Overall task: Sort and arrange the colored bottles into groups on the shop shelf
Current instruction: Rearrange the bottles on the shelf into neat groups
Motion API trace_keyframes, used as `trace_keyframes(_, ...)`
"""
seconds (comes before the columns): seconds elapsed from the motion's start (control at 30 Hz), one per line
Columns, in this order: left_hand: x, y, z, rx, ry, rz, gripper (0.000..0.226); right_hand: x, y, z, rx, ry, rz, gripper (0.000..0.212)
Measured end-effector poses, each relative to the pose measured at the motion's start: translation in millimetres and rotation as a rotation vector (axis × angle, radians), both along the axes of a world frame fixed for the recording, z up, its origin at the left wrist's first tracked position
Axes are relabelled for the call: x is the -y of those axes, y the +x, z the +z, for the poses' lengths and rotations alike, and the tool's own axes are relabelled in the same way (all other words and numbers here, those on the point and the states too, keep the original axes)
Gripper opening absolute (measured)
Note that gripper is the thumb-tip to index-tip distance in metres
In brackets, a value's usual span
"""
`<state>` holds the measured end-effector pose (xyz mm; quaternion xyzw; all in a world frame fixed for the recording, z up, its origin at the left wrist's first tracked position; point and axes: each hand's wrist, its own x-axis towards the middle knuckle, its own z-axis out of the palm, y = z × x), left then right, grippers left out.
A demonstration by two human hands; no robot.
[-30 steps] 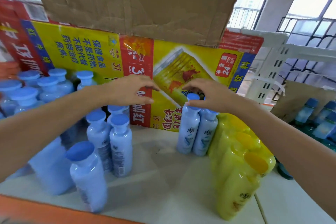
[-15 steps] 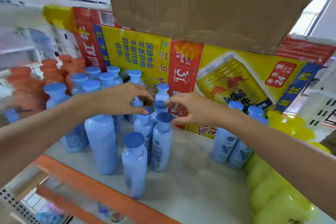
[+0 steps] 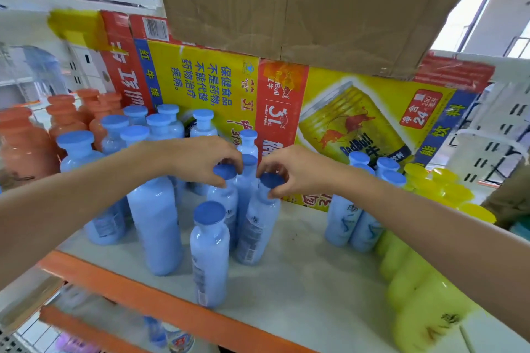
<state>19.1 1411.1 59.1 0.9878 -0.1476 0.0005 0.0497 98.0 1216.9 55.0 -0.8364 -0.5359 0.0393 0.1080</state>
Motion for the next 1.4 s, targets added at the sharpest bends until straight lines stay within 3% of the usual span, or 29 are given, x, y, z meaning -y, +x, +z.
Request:
trace_keyframes(0.57, 105.5, 69.3, 13.4, -0.037, -0.050, -0.361, 0.035, 129.6, 19.8, 20.3, 0.005, -0.045, -0.330, 0.034)
trace_keyframes(1.17, 155.4, 110.6, -0.8, -0.150, -0.108, -0.447, 0.031, 172.1, 33.7, -2.5, 0.036, -0.034, -0.469, 0.036)
trace_keyframes(1.4, 155.8, 111.5, 0.5, -0.245, -0.214, -0.455, 0.041, 167.4, 31.1, -3.2, 0.090, 0.018, -0.550, 0.038)
